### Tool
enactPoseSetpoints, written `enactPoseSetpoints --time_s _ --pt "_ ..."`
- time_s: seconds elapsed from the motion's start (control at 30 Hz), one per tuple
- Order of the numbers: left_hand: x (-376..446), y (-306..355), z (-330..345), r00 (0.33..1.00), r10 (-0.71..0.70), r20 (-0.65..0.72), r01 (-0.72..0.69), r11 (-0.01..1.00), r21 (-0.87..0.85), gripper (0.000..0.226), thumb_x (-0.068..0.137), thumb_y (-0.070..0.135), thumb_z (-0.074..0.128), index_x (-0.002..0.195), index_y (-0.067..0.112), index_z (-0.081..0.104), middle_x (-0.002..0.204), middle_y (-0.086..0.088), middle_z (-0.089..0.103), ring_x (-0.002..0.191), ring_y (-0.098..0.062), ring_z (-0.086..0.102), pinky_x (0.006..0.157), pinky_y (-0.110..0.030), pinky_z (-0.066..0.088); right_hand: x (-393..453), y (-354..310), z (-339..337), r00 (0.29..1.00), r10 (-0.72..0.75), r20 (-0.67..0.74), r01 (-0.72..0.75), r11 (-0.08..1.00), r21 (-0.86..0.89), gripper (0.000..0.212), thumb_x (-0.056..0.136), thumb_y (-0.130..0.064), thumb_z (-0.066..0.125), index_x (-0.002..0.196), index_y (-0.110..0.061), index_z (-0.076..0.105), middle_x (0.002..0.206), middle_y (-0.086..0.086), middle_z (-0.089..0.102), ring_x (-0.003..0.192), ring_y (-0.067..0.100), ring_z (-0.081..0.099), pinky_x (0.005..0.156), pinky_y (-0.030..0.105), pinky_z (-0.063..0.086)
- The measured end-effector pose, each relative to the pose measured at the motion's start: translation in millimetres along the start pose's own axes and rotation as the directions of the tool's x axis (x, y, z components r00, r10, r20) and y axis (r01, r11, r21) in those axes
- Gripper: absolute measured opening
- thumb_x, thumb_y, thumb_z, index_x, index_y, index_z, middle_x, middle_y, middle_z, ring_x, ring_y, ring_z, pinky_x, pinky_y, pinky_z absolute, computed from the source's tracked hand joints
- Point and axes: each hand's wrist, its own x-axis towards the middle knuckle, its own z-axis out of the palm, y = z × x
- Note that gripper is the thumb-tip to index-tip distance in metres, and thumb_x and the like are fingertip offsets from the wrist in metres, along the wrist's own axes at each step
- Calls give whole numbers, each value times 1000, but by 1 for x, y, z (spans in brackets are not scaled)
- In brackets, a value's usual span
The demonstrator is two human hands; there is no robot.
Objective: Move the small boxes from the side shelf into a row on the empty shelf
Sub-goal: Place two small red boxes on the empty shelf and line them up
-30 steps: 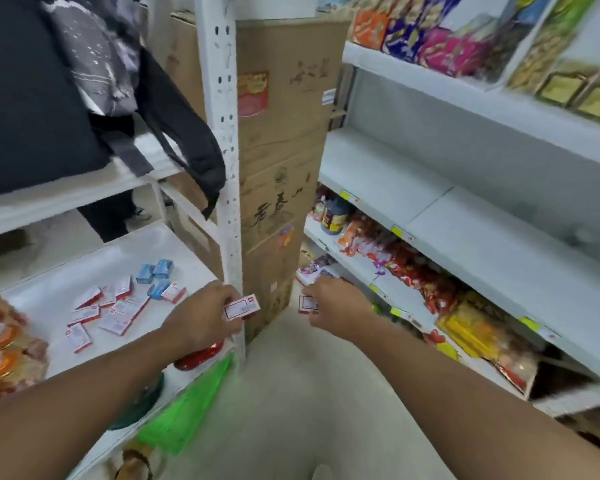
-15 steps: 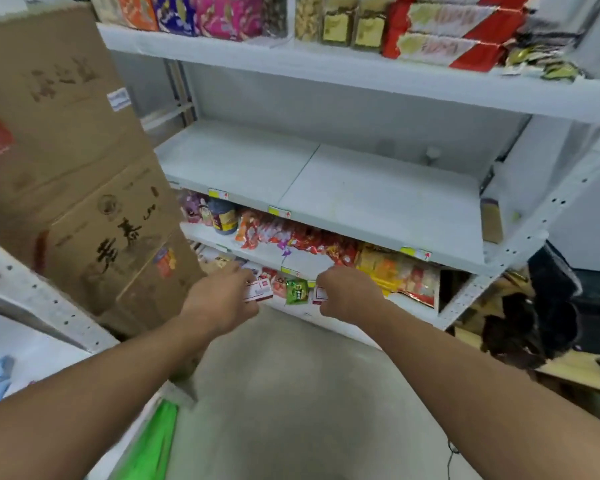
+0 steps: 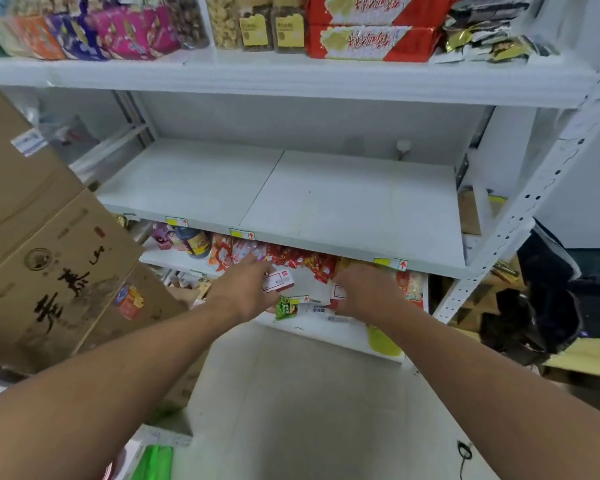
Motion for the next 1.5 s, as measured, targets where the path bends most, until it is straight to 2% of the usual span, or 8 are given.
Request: enactPoseSetpoints --time_s 0.2,0.33,0.67,0.8,1.0,1.1,1.17,1.5 --pt "59 -10 5 997 70 -17 -70 998 6 51 89 39 78 136 26 66 132 2 58 116 -22 61 90 -39 56 42 4 -6 996 67 52 -69 997 21 21 83 -34 76 99 -23 69 94 -4 59 92 24 64 69 35 52" --pt "101 -29 5 993 116 -22 -116 993 -26 48 86 41 77 132 29 67 115 5 57 103 -19 61 78 -35 50 79 -3 -8 992 103 67 -104 995 11 15 80 -28 72 92 -20 68 86 -2 54 84 25 60 69 36 54" --pt "213 -105 -8 963 254 87 -243 963 -120 52 88 40 70 137 27 63 112 8 47 106 -21 61 89 -43 57 166 -19 -4 950 281 137 -283 959 -8 25 83 -34 69 106 -25 71 106 2 63 104 30 65 71 33 44" --pt "253 -120 -6 956 289 55 -280 951 -132 51 89 43 75 136 29 64 115 7 53 101 -19 62 84 -43 60 190 -20 -2 941 321 109 -325 946 17 32 86 -39 70 115 -27 73 112 2 66 107 29 65 78 35 53" --pt "291 -109 0 946 310 94 -297 946 -133 52 89 41 76 138 30 63 118 8 53 102 -18 61 77 -35 51 213 -5 2 944 314 102 -317 949 7 25 88 -35 70 112 -28 70 109 1 61 106 28 62 72 34 44" --pt "306 -97 5 952 292 94 -282 953 -109 54 88 35 75 140 26 63 118 5 55 102 -18 62 79 -32 56 227 13 5 947 308 87 -311 950 23 33 84 -37 76 116 -30 70 110 -1 62 106 27 62 75 35 50" --pt "310 -88 8 963 249 101 -238 965 -109 52 87 35 72 138 26 64 116 4 55 103 -20 63 85 -39 61 233 26 9 948 305 93 -309 951 26 35 83 -36 76 116 -31 70 111 -1 63 107 26 63 78 35 53" --pt "364 -50 10 973 192 126 -185 981 -67 46 91 32 74 136 28 65 121 4 55 107 -20 63 87 -37 56 260 76 30 962 238 137 -251 964 89 46 90 -28 67 137 -28 65 123 1 61 114 26 59 85 35 52"
